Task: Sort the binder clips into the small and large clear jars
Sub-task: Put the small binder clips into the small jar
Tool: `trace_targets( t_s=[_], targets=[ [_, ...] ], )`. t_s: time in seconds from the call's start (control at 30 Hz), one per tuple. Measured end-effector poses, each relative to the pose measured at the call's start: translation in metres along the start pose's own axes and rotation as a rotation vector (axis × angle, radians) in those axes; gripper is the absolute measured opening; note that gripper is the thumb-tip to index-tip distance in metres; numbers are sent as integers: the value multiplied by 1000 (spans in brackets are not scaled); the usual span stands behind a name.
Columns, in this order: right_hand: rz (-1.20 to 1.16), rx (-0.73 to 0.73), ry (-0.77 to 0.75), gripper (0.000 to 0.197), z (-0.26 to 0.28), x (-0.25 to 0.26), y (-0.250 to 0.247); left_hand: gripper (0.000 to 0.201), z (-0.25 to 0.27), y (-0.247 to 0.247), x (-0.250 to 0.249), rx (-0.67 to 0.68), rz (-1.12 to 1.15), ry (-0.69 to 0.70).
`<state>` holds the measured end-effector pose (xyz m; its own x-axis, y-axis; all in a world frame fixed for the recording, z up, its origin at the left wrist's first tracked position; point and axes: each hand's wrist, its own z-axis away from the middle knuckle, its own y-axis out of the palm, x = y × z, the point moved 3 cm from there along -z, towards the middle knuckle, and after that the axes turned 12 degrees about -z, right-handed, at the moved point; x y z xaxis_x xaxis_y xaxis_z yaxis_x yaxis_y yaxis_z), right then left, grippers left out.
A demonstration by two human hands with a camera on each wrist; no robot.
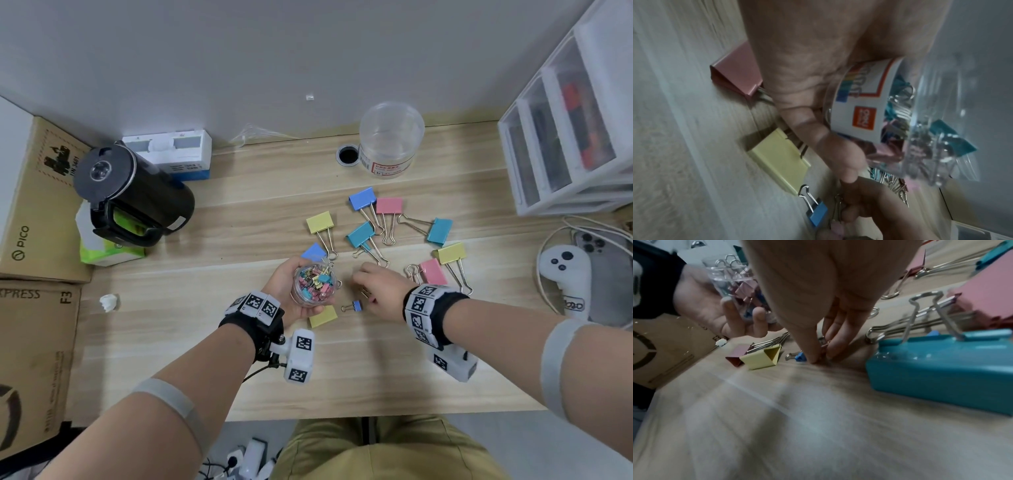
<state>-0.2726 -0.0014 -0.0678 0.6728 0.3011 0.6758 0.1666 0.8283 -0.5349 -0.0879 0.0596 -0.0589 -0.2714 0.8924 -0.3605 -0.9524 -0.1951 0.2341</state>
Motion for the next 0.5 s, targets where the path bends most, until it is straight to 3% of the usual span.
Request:
trace_targets(
  t_s=[0.17,0.33,0.5],
  targets=[
    [44,24,-38,47,-7,6,10,44,0,-4,0,14,27,1],
    [63,4,-61,12,-8,14,20,45,-1,-7,2,17,15,-6],
    [61,-23,-27,12,-10,10,15,46,-3,-7,2,-5,1,-16]
  ],
)
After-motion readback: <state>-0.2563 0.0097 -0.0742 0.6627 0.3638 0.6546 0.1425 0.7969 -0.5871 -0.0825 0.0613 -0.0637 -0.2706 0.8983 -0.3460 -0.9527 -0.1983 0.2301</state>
